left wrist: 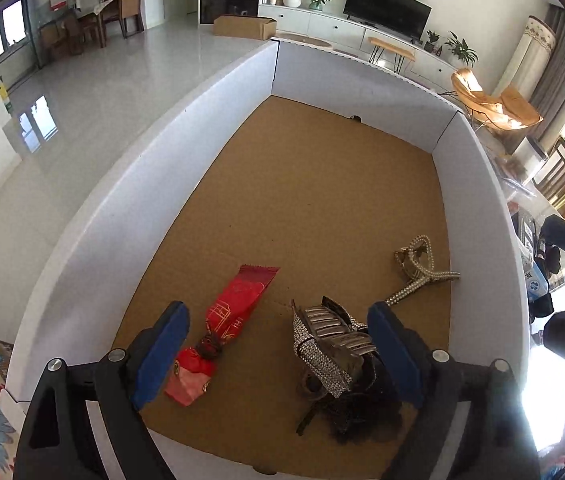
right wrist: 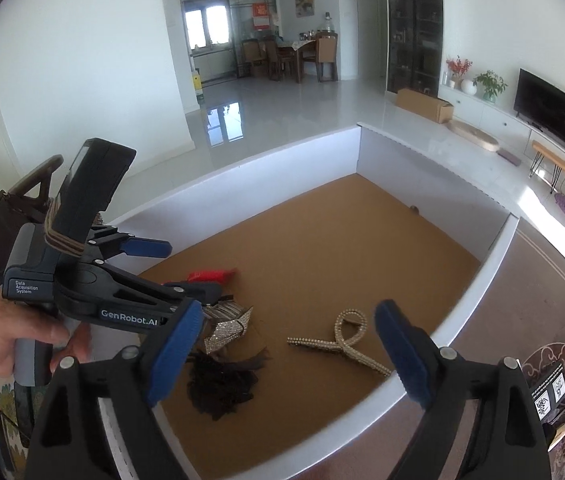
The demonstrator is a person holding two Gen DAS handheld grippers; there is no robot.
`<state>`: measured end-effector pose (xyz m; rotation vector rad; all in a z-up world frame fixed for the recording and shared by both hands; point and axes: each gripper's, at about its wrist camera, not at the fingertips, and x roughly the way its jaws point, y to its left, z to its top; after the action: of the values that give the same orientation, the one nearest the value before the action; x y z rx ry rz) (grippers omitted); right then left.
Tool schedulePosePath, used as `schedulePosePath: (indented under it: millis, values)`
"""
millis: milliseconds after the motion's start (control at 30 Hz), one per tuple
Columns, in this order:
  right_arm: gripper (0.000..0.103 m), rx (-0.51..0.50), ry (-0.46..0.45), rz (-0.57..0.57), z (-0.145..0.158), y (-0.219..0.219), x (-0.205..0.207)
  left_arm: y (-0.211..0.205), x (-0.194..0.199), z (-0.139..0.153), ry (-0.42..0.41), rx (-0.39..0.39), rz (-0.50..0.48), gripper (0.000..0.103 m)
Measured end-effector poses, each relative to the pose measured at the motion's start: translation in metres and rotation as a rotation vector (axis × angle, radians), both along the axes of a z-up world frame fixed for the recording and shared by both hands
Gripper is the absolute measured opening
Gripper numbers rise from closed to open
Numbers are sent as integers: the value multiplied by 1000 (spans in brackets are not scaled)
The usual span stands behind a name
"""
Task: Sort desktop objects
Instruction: 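Withdraw both grippers from the box back over the table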
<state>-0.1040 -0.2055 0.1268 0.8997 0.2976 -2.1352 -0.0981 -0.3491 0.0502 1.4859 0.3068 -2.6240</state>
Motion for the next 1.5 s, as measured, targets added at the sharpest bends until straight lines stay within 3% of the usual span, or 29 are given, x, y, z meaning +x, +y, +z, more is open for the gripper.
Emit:
schedulePosePath:
  millis: [200, 300, 433, 667, 867, 1033, 1200, 1367, 1500]
  values:
    - [98, -21, 78, -61, 7, 85, 13, -11, 14, 7, 85, 102, 1, 91]
    - [99, 40, 134, -94, -5, 143, 27, -9, 27, 12, 116, 71, 44, 91]
    - [99, 159, 162, -173, -41, 233, 43, 14, 42, 34, 176, 44, 25, 91]
    - [99, 312, 130, -403, -101, 385, 62, 107, 42, 91, 303, 78, -181, 91]
    - [99, 246, 80, -532, -111, 441, 75, 221, 32, 103, 274, 117, -427, 91]
    - [99, 205, 42, -558, -117, 440, 70, 302, 36, 78, 202, 100, -584, 91]
    - [99, 129, 15, -590, -116, 446, 66, 349, 43, 32, 102, 59, -667, 91]
    - [99, 117, -11, -609, -118, 449, 61, 352, 32, -20, 54, 14, -644, 91]
    - [100, 161, -11, -603, -122, 441, 59, 331, 15, -57, 1, 61, -534, 91]
